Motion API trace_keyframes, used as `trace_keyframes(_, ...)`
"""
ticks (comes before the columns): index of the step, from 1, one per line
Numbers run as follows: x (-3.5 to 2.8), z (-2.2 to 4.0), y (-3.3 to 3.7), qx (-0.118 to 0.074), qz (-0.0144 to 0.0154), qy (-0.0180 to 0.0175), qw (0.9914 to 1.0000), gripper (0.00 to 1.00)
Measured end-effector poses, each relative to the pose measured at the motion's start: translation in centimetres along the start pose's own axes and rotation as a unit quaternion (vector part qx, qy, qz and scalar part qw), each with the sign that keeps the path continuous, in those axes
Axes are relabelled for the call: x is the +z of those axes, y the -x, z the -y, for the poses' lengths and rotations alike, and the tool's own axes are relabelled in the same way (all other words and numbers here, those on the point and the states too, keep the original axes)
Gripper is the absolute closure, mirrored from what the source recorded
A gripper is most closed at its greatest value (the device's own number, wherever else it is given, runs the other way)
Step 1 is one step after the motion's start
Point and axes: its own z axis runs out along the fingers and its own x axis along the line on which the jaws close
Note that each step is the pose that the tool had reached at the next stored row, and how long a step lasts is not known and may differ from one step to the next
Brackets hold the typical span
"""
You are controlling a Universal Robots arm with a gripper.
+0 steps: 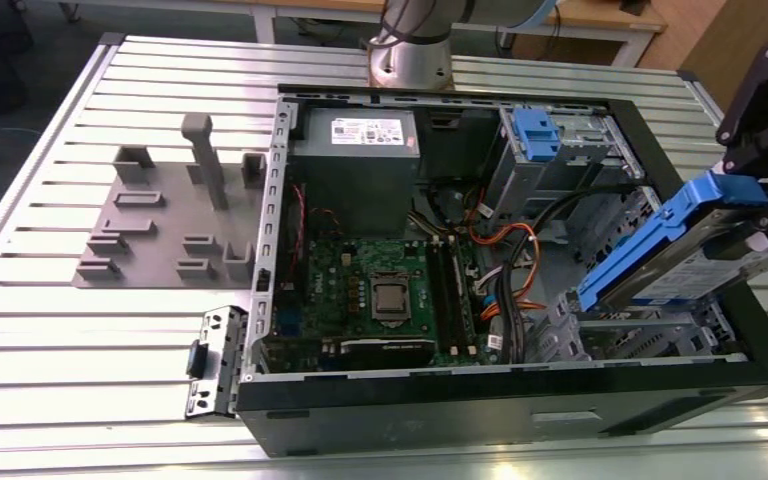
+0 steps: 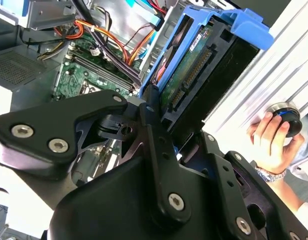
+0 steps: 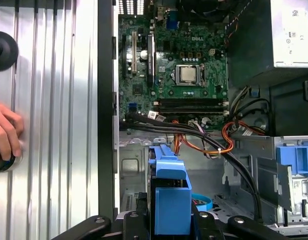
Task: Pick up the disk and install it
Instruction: 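Insert the disk into the insertion slot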
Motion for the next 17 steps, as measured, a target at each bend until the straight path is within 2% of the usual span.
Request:
trace_keyframes(3,0.48,0.04,-0.04,0.000,0.0000,0.0002,1.00000,0.64)
trace_keyframes(17,1.98,0.13,-0.15,-0.006,-0.0004,0.0007,0.99998,0.64)
